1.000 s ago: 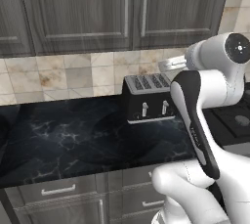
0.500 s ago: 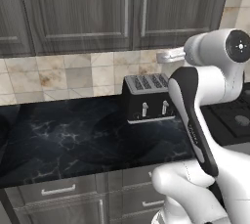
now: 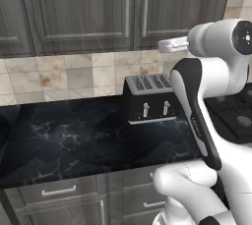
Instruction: Open the cabinet and move the ladle to the pot. Then close the cabinet.
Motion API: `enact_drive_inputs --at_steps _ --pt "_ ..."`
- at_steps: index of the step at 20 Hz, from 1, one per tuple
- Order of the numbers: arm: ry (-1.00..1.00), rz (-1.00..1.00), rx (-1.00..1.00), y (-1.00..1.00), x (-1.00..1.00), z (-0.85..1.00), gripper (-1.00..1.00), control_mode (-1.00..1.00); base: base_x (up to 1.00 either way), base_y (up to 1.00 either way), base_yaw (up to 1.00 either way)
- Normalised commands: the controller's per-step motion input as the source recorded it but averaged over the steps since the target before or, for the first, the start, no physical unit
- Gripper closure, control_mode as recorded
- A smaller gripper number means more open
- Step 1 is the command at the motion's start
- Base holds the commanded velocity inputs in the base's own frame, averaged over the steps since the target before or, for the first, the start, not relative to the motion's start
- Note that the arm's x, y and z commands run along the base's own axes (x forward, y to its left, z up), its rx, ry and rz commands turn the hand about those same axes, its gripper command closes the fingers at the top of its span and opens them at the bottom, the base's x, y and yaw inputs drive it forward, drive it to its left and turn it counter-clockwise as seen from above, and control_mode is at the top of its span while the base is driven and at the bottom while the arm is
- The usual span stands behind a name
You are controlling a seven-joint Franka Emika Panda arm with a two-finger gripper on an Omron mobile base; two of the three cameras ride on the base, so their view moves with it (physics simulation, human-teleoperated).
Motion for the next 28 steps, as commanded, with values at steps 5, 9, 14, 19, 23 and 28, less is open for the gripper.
enact_drive_inputs --at_steps 5,9,14,19,23,28 --pt "-0.02 0.0 0.04 0.09 0.0 0.2 -1.0 -1.0 0.0 0.0 0.0" --pt "-0.02 0.0 0.03 0.1 0.0 0.17 -1.0 -1.0 0.0 0.0 0.0" --pt "-0.02 0.0 0.04 0.08 0.0 0.14 -1.0 -1.0 0.0 0.0 0.0" --pt "-0.02 0.0 0.06 0.0 0.04 0.05 -1.0 -1.0 0.0 0.0 0.0" --pt "0.0 0.0 0.04 0.0 0.13 0.0 -1.0 -1.0 0.0 0.0 0.0" --pt "0.0 0.0 0.0 0.0 0.23 0.0 -1.0 -1.0 0.0 0.0 0.0"
